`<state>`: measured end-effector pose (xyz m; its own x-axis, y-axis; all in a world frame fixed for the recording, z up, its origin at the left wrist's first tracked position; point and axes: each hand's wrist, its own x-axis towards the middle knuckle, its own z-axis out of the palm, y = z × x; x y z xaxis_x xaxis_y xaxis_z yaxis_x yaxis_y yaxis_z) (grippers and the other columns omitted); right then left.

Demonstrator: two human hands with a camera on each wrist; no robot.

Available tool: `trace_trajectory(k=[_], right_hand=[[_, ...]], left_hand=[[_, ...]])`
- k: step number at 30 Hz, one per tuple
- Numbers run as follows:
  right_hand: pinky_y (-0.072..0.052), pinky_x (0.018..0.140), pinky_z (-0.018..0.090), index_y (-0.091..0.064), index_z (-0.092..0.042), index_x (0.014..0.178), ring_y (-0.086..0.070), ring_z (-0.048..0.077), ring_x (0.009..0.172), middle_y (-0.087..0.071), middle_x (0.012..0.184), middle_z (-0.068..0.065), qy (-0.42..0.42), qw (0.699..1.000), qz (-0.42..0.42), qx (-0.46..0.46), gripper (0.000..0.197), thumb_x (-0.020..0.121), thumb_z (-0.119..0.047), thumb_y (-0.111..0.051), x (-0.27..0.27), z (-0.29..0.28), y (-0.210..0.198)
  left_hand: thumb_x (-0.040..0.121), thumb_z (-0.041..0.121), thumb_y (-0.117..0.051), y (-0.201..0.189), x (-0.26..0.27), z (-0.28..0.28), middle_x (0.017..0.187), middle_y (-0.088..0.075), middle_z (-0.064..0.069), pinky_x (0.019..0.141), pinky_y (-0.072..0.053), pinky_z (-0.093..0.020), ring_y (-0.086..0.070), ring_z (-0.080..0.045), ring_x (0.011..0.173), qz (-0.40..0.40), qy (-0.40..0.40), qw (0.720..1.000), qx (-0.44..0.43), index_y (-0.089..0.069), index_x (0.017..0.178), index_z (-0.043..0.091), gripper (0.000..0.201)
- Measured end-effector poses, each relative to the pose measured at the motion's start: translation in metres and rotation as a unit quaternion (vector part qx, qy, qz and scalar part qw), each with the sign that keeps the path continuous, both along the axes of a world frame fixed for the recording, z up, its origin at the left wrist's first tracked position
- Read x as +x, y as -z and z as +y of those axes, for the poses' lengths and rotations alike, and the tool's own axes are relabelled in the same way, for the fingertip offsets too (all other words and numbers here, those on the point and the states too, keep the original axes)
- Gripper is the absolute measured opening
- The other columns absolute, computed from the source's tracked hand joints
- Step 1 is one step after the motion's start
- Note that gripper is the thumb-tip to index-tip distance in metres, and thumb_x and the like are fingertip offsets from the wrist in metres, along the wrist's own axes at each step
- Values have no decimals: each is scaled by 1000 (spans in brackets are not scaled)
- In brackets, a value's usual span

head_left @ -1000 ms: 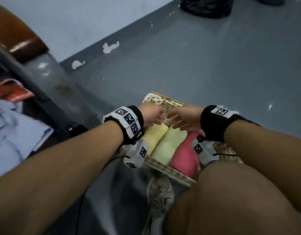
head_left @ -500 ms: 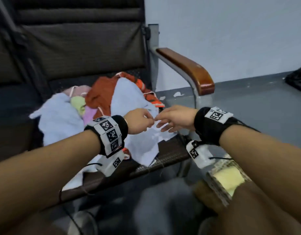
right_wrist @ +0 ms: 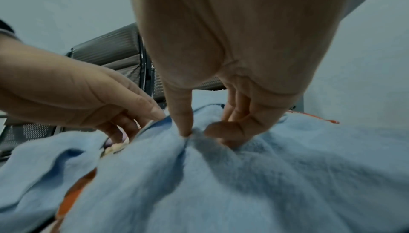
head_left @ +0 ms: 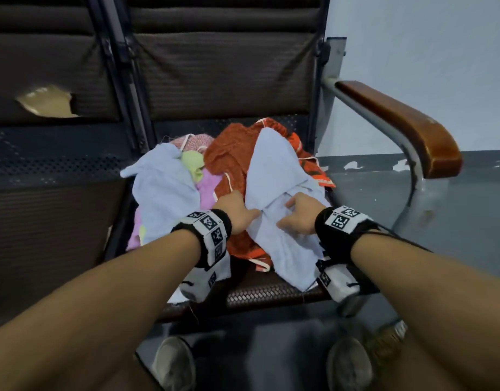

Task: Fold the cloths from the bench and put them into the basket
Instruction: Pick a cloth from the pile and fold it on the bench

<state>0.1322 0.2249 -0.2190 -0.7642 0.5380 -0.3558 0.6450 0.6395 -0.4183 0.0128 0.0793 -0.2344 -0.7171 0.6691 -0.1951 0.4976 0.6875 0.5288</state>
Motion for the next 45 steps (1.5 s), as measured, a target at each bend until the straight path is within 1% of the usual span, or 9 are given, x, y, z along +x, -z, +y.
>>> trace_trajectory(k=[5,12,15,19,23,27,29,37,45], right_hand=[[-57,67,33,-69,1,93,-63,19,61,-74,86,23,23,989,108,-100,15,83,-11,-69,-3,14,0],[-51,97,40,-44,-31,142,-58,25,113,-54,125,9,-48,958,282,8,56,91,-30,-65,-7,40,-10],[-41,107,39,-64,-21,127,-51,27,122,-57,126,14,-75,964,244,69,34,96,-32,-60,-12,43,-7],[-38,78,29,-67,-15,94,-59,29,98,-65,97,5,-33,938,317,136,18,99,-21,-51,-15,40,-16],[-43,72,43,-45,-13,97,-53,30,74,-56,82,10,-43,913,399,73,16,107,-21,-34,-15,15,-42],[-39,63,13,-50,-11,106,-52,2,66,-56,77,-10,-140,888,436,38,15,107,-21,-39,-16,-19,-63],[-35,55,10,-52,-11,102,-50,-1,55,-53,60,-18,-150,885,441,6,16,105,-25,-47,-15,-25,-66],[-34,50,27,-55,-24,68,-58,26,63,-57,63,-1,-83,984,117,109,27,82,-37,-74,7,29,-35],[-38,65,32,-57,-7,76,-53,25,73,-59,74,7,28,948,317,29,22,95,-17,-49,10,34,-44]], left_hand=[[98,31,-54,-12,5,18,108,-68,-16,77,-40,-34,-61,-36,104,40,-15,994,102,-64,101,5,28],[104,18,-43,-52,29,20,83,-65,-14,72,-44,-42,-60,-36,83,53,4,959,277,-60,85,1,30],[104,18,-43,-61,35,14,80,-65,-16,73,-45,-46,-59,-36,79,62,-6,952,300,-60,82,0,33],[101,28,-49,-60,29,0,57,-45,5,61,-37,-39,-48,-24,62,135,-23,948,288,-46,65,18,38],[82,42,-71,-49,22,-10,92,-63,7,74,-51,-37,-60,-17,84,104,-38,968,226,-56,108,25,35],[79,40,-76,-41,20,-8,105,-65,4,77,-49,-31,-62,-15,94,10,-20,978,208,-55,119,21,49],[94,26,-58,-43,18,-7,94,-68,-3,74,-48,-34,-65,-26,93,24,-16,983,183,-63,97,16,12],[96,18,-34,-70,5,-3,116,-65,-11,100,-46,-43,-57,-30,110,-60,-189,916,348,-63,111,7,35],[86,28,-55,-64,-18,-4,67,-60,0,60,-44,-28,-56,-23,69,13,-206,936,286,-60,67,17,23]])
